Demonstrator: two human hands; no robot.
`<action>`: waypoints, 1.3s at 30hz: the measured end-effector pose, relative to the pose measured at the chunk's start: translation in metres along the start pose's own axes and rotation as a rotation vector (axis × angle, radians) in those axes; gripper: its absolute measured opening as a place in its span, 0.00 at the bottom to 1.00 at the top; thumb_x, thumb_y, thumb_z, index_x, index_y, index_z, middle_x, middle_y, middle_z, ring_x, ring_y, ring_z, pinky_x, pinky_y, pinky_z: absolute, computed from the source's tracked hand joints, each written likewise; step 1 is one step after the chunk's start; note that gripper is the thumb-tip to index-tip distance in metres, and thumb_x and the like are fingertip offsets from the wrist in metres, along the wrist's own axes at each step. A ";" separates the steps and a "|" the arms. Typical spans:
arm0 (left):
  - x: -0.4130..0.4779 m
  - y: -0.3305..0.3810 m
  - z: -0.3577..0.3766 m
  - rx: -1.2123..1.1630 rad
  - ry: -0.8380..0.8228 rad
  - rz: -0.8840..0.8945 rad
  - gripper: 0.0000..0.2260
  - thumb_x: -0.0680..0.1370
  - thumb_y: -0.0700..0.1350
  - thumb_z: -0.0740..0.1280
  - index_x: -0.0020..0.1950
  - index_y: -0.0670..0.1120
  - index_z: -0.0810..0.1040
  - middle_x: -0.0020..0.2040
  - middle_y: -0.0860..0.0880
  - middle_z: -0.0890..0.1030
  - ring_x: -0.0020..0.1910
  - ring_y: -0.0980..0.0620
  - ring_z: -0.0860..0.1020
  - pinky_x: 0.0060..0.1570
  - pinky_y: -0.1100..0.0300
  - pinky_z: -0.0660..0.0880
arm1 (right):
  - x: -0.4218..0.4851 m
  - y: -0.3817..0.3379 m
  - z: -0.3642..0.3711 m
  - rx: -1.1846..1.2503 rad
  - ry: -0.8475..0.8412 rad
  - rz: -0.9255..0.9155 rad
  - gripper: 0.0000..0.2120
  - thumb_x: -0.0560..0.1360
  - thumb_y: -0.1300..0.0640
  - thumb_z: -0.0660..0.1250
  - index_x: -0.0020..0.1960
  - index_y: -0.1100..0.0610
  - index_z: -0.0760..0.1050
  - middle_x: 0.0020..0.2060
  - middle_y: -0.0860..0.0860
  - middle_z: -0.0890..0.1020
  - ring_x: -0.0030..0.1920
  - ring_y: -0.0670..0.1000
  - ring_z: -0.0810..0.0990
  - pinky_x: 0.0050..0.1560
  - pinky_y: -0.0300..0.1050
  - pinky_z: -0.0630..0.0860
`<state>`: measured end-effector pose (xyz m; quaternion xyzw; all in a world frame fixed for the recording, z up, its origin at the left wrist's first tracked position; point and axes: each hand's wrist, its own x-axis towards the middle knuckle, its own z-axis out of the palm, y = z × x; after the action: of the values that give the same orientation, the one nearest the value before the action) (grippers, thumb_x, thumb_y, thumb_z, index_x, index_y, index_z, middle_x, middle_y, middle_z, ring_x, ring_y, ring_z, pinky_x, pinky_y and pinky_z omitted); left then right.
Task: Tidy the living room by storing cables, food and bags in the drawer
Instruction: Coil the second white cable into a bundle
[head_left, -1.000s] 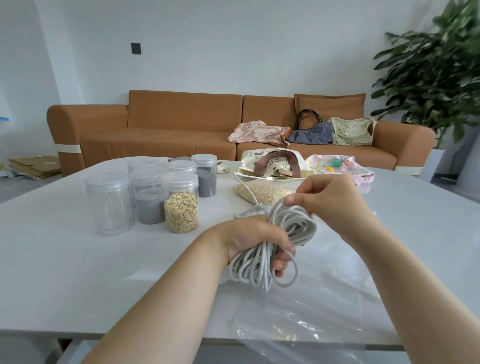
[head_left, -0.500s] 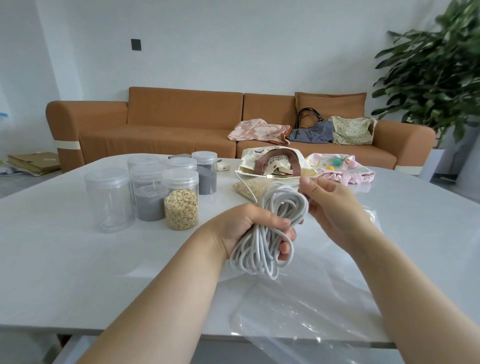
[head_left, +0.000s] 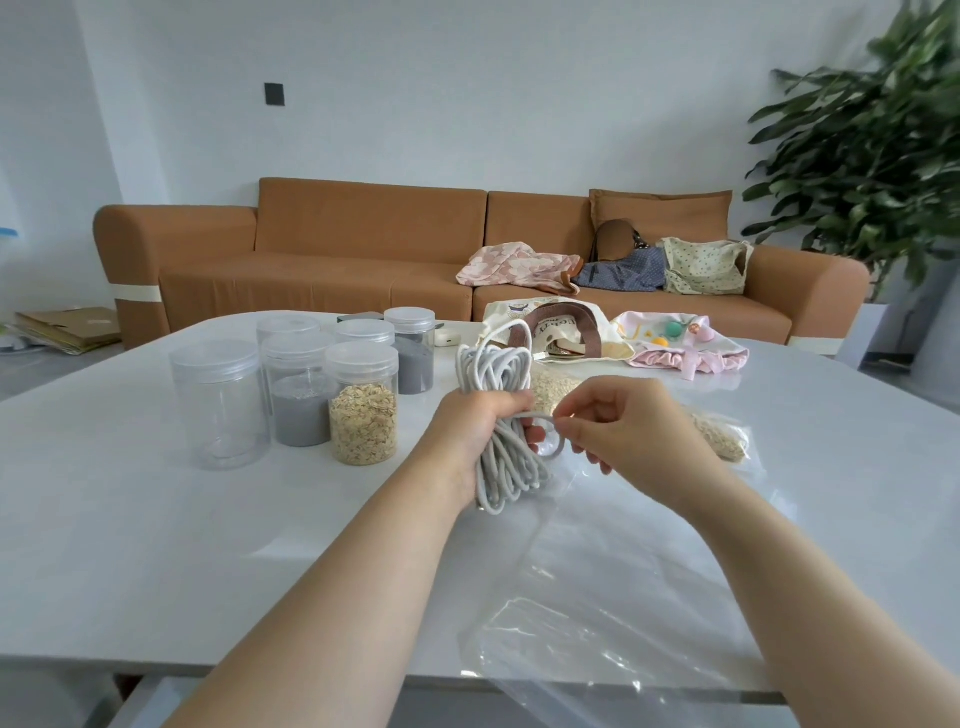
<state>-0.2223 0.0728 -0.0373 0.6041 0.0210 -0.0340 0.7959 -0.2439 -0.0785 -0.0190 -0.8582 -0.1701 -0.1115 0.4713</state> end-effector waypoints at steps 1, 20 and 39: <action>-0.001 0.000 0.001 -0.004 -0.004 0.001 0.05 0.75 0.40 0.68 0.47 0.38 0.79 0.33 0.43 0.79 0.30 0.47 0.77 0.31 0.58 0.74 | -0.001 0.000 0.001 0.005 -0.003 -0.001 0.06 0.72 0.60 0.71 0.37 0.53 0.78 0.24 0.48 0.78 0.24 0.45 0.71 0.30 0.40 0.70; 0.003 0.001 -0.003 -0.465 0.029 -0.055 0.14 0.80 0.45 0.63 0.34 0.42 0.71 0.26 0.47 0.73 0.23 0.51 0.73 0.23 0.65 0.73 | -0.009 0.006 0.027 -0.273 0.142 -0.531 0.03 0.66 0.61 0.71 0.34 0.58 0.79 0.26 0.46 0.77 0.31 0.43 0.74 0.33 0.34 0.69; -0.017 0.010 -0.008 -0.049 -0.621 -0.259 0.03 0.73 0.40 0.66 0.44 0.41 0.74 0.26 0.50 0.71 0.21 0.57 0.69 0.28 0.65 0.70 | 0.008 0.018 0.003 0.217 0.131 0.049 0.09 0.75 0.61 0.67 0.41 0.47 0.79 0.36 0.48 0.80 0.35 0.42 0.74 0.40 0.39 0.69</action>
<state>-0.2380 0.0839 -0.0283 0.5380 -0.1452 -0.3169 0.7675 -0.2295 -0.0835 -0.0318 -0.7971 -0.1288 -0.1366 0.5740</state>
